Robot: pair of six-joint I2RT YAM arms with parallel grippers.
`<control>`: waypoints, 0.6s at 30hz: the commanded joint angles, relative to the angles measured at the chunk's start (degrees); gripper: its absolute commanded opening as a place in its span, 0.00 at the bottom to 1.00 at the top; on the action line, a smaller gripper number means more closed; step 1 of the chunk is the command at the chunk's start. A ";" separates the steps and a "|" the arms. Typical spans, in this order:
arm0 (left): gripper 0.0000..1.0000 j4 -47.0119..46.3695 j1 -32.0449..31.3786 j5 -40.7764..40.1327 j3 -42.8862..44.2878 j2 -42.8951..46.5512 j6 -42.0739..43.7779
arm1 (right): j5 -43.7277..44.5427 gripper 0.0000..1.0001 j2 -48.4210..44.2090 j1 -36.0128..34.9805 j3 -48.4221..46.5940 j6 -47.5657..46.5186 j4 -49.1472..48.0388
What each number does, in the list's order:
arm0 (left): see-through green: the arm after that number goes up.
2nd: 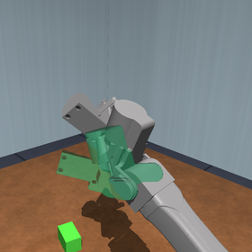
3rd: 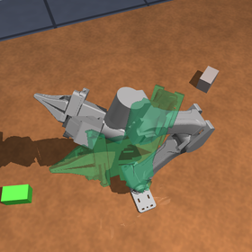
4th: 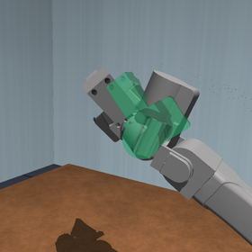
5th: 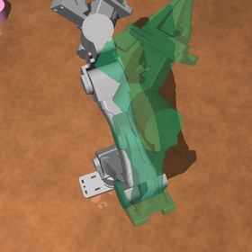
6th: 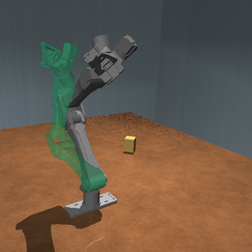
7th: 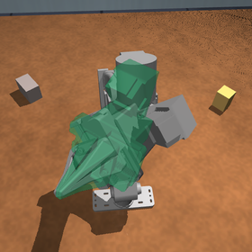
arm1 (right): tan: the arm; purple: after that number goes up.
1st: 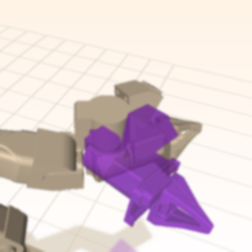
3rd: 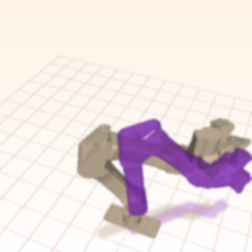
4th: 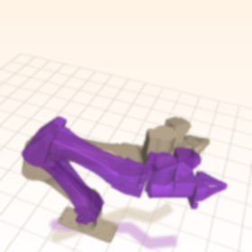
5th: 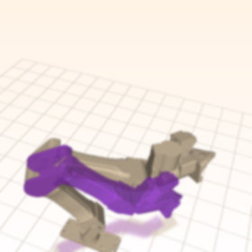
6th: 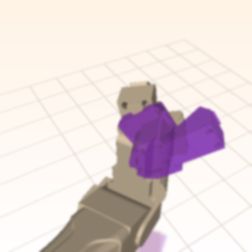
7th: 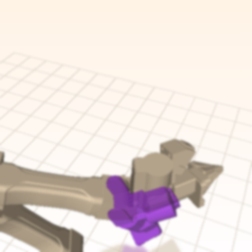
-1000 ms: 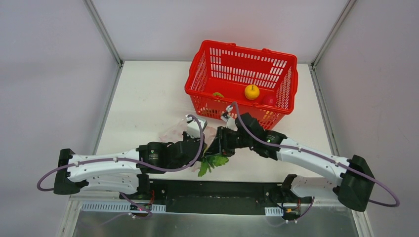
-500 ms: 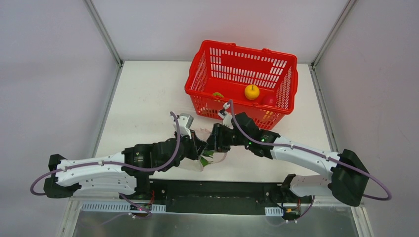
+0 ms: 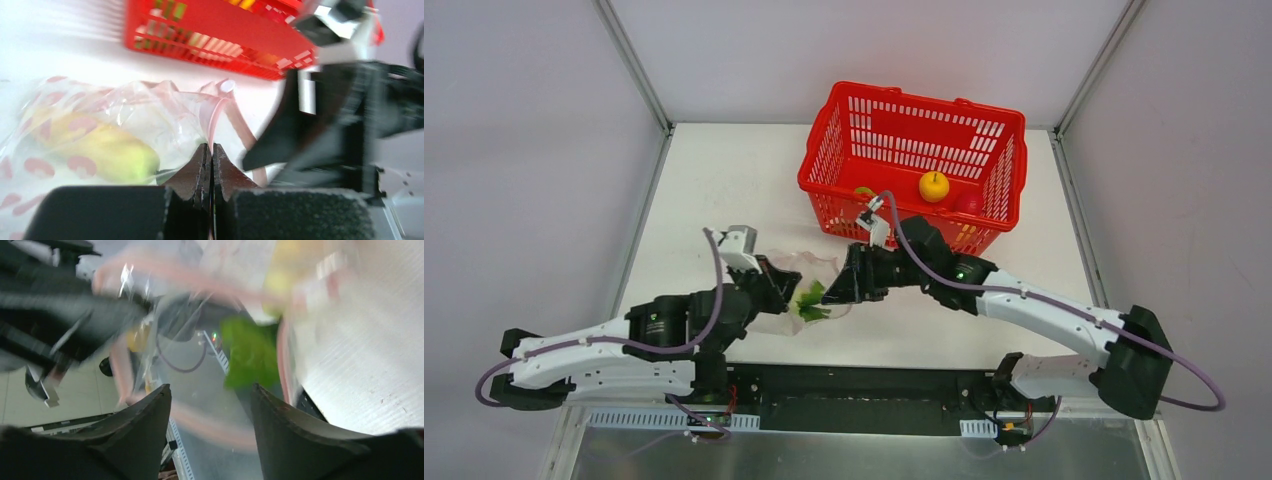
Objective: Place the food in the zip-top bag and seal the zipper
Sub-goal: Place the fake vegetable in the zipper food storage bag.
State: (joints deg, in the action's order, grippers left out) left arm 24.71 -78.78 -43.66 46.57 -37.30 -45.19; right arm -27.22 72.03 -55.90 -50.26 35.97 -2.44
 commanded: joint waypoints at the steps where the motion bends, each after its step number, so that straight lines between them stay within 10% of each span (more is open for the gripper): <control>1: 0.00 12.57 -0.02 -10.47 1.75 4.57 -2.48 | -2.55 0.64 -7.75 0.05 -5.84 -5.98 7.51; 10: 0.00 34.77 1.16 0.47 27.95 -18.66 8.45 | 25.06 0.72 -15.94 1.42 -13.21 -15.91 18.44; 15: 0.00 18.37 3.41 7.36 18.96 -14.88 8.31 | 40.59 0.76 -11.24 6.73 -26.00 -25.86 27.12; 18: 0.00 15.14 7.59 12.90 13.16 -11.80 6.75 | 32.38 0.78 -4.98 17.05 -32.03 -29.69 30.64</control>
State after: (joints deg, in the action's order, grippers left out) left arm 44.82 -75.46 -38.02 65.12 -54.46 -37.93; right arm 2.79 61.01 -48.42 -74.54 15.31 21.87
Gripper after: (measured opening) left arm 0.009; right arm 0.767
